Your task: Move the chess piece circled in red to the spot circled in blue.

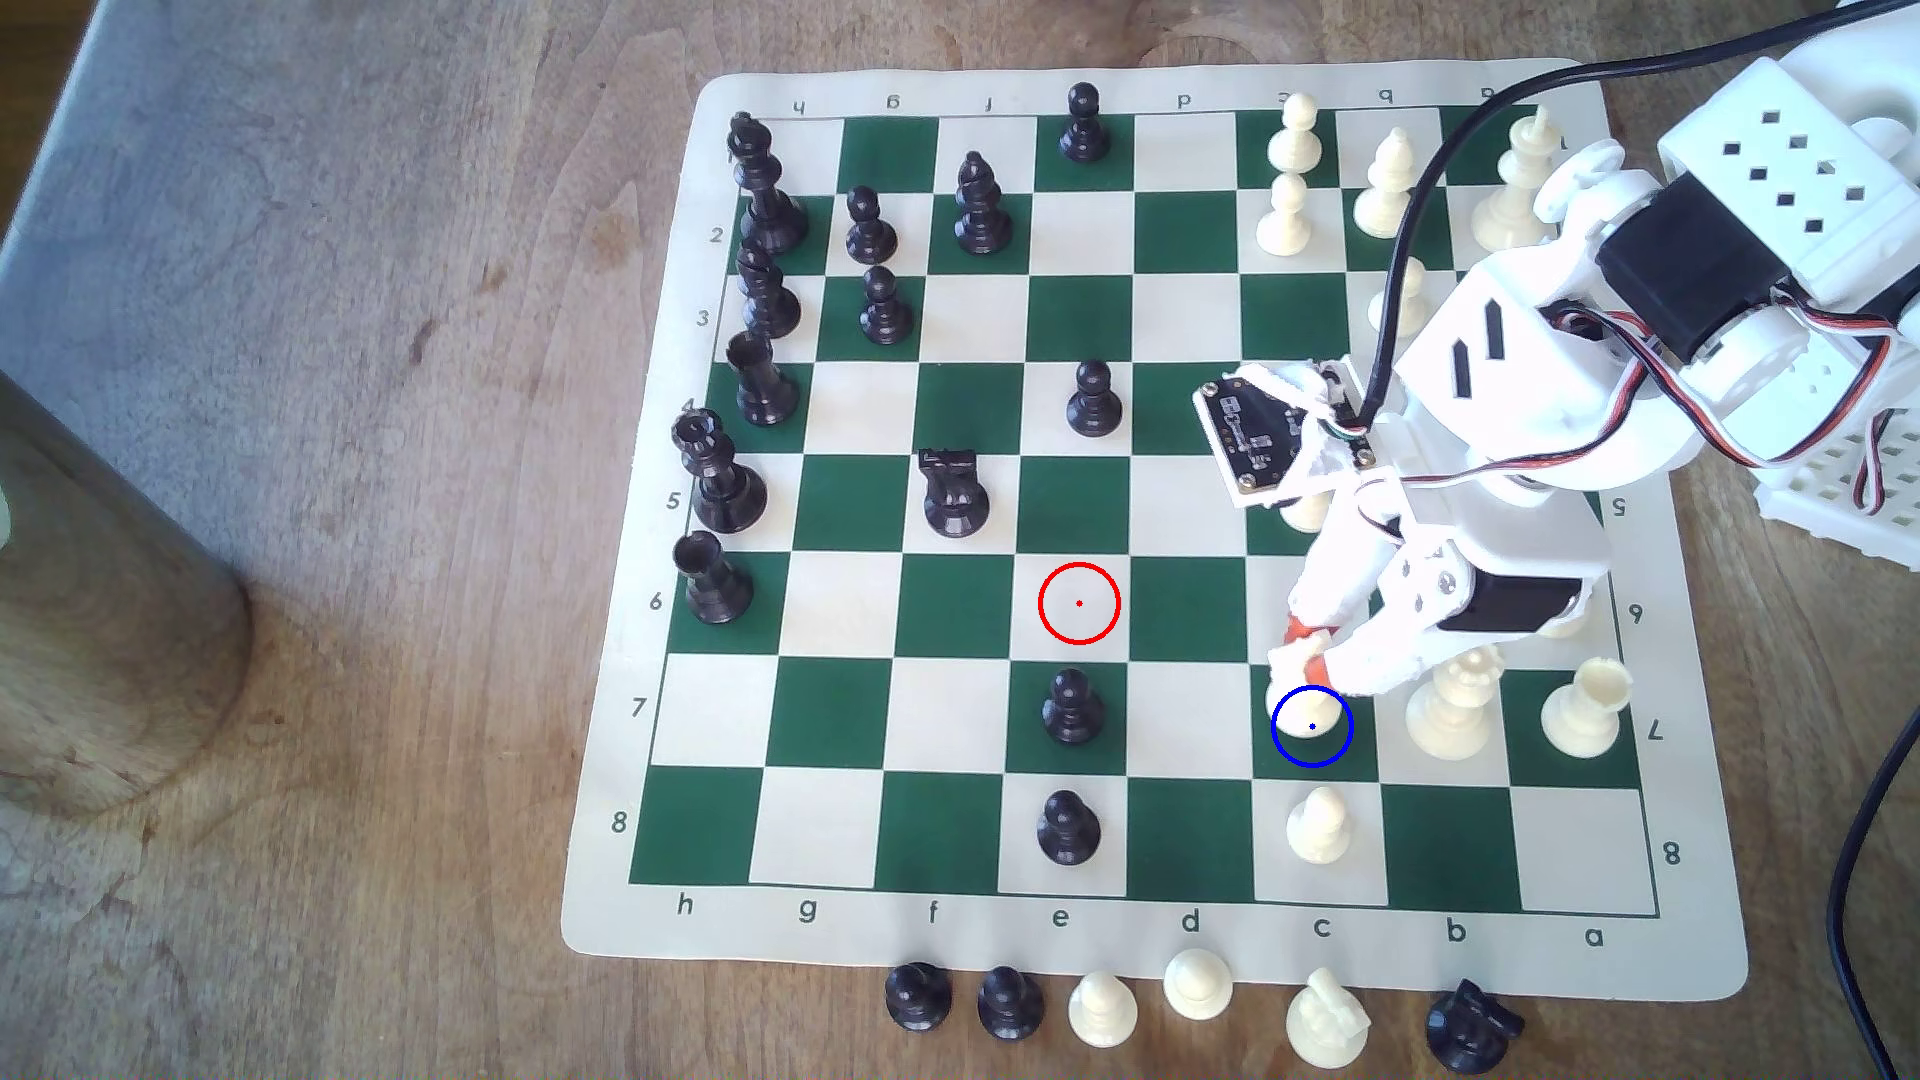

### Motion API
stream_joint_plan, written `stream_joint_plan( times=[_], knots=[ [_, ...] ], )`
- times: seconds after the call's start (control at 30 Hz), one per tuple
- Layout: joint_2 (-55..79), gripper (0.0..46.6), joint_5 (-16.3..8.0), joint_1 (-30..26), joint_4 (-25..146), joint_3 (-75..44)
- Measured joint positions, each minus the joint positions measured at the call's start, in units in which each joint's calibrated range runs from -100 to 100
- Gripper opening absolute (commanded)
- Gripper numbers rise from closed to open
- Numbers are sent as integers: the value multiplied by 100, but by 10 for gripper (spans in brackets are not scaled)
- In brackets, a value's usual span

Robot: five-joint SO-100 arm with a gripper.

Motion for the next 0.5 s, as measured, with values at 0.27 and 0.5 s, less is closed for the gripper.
stream_joint_plan(
  times=[0.27, 0.5],
  knots=[
    [75, 124, 0, 0, 0, 0],
    [75, 148, 5, 0, 143, 0]
  ],
)
